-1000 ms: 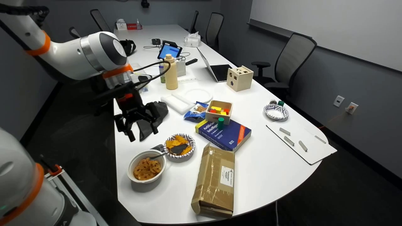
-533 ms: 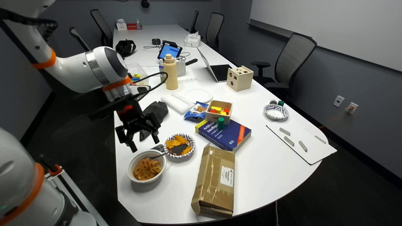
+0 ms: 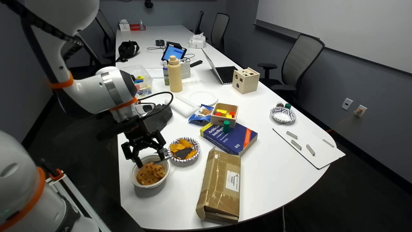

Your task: Pick up the spatula and scoop some chips from the white and purple bowl

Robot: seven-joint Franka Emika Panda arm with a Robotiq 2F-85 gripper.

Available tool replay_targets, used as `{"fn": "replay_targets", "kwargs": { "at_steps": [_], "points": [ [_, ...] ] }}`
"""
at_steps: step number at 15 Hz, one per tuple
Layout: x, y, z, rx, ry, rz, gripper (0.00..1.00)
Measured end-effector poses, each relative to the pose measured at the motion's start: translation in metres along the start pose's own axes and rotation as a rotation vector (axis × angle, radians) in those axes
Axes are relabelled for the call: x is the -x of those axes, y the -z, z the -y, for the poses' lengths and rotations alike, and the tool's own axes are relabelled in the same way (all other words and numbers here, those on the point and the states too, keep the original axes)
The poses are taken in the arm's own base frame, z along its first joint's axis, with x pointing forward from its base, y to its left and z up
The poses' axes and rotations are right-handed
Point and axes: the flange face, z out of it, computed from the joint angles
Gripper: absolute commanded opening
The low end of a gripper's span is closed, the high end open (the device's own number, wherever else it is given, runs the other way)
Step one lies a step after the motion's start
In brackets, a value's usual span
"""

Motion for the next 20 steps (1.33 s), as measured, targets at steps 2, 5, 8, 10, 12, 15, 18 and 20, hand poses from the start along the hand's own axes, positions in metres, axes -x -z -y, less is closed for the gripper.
{"fn": "replay_targets", "kwargs": {
  "at_steps": [2,5,8,10,12,15,18,20],
  "points": [
    [-0.006,-0.009,0.004,-0.005,-0.007,-0.014,1.00],
    [-0.018,-0.019,0.010,-0.006,-0.029,-0.036,1.00],
    [-0.033,-0.025,0.013,0.003,-0.063,-0.061,1.00],
    [-0.044,-0.026,0.015,0.009,-0.089,-0.080,1.00],
    [-0.056,-0.026,0.017,0.019,-0.114,-0.102,1.00],
    [-0.070,-0.029,0.020,0.038,-0.139,-0.130,1.00],
    [-0.077,-0.034,0.023,0.039,-0.147,-0.131,1.00],
    [-0.080,-0.037,0.024,0.038,-0.145,-0.127,1.00]
  ]
}}
